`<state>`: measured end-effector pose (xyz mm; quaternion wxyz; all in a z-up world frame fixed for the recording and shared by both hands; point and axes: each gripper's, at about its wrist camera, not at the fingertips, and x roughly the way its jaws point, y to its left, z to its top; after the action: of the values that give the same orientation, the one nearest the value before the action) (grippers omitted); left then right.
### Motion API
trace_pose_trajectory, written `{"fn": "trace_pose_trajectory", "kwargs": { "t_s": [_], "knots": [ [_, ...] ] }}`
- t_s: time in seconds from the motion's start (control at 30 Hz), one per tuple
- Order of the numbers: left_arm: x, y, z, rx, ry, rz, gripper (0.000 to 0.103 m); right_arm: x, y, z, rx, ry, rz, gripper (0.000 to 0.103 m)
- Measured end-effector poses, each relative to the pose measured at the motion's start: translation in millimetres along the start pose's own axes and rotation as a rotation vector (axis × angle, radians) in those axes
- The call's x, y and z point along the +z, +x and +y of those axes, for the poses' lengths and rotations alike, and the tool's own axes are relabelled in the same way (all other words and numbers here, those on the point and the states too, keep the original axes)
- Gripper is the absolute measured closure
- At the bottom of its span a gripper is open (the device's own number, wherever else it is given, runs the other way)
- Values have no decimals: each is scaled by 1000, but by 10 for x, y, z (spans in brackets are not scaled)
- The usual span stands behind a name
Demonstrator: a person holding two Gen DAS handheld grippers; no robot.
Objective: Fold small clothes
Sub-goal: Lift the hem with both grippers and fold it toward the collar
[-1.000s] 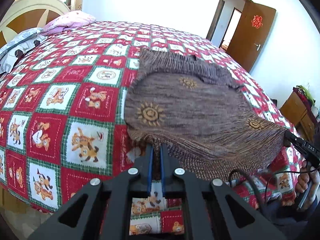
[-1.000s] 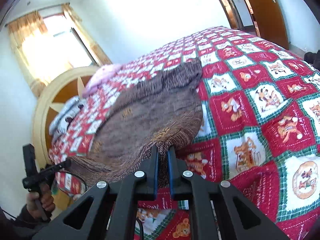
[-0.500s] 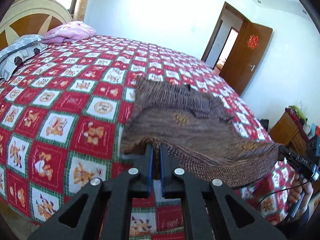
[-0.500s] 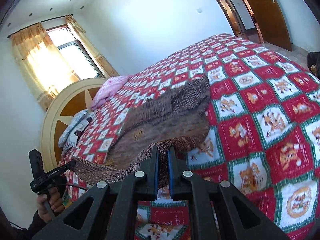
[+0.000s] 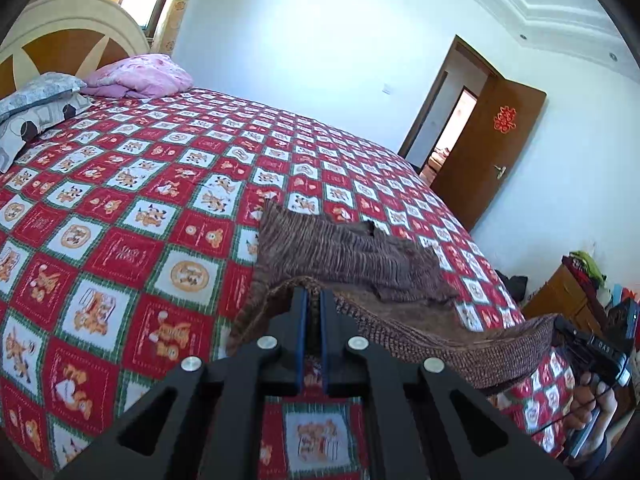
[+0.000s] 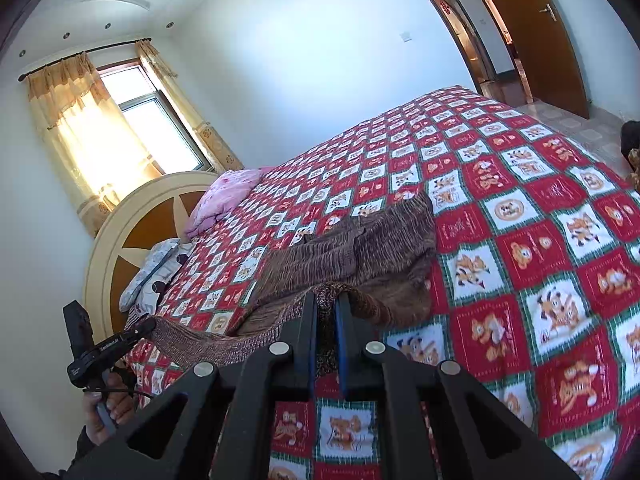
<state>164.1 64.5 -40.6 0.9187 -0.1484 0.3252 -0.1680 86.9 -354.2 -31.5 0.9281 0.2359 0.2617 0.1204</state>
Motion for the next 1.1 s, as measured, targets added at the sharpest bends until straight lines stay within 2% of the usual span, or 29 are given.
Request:
{"fn": "trace_pose_trajectory", "kwargs": {
  "t_s": [0.23,0.67,1.1],
  "knots": [
    [307,348,63,-2,-21,-14,97,404,355,-48,-14,-18,4,96],
    [793,1346,186,24,-64,46,97,1085,1276,-406,-80,38,25,96],
    [956,2337,269,146,-73,156,97,1397,2425,-953,-178,97,177,96]
  ]
}}
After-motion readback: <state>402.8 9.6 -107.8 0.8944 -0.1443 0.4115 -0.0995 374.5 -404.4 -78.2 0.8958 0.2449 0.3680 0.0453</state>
